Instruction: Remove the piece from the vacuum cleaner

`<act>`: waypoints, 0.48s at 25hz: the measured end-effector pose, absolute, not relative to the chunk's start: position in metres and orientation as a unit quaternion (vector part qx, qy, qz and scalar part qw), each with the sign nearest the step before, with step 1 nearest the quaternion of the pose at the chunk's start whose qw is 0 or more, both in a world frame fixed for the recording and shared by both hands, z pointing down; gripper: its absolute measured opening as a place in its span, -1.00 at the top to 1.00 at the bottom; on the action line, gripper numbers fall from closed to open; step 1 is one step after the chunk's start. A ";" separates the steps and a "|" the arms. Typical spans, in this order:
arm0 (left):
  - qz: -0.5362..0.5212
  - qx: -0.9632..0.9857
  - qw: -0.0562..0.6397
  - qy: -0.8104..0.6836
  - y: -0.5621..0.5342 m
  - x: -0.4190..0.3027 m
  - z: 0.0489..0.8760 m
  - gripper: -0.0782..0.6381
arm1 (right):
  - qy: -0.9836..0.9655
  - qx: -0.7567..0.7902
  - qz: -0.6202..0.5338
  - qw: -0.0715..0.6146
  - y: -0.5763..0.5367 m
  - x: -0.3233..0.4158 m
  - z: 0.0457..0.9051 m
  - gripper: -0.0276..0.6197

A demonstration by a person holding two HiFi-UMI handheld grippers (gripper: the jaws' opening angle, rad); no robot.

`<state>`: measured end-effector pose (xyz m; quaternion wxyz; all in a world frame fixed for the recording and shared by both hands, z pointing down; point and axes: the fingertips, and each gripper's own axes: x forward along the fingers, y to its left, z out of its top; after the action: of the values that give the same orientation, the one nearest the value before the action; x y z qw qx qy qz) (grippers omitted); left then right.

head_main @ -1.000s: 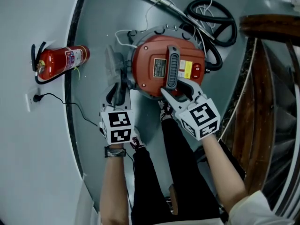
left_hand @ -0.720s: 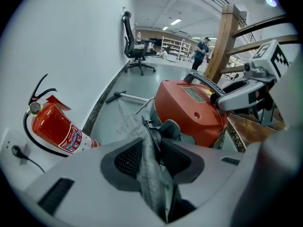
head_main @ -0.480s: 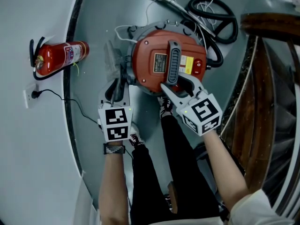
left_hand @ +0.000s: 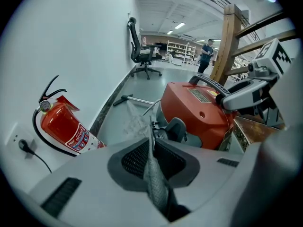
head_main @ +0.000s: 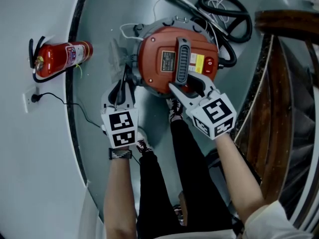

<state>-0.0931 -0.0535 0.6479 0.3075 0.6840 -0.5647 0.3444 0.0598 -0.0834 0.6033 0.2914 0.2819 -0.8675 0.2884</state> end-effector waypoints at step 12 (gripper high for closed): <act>0.339 0.648 0.315 -0.605 -0.051 -0.109 0.649 0.67 | -0.871 0.276 0.288 0.288 -0.083 0.061 0.604 0.31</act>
<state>-0.1092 -0.0510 0.6487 0.3149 0.6482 -0.6046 0.3393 0.0613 -0.0831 0.6036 0.2878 0.2763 -0.8707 0.2877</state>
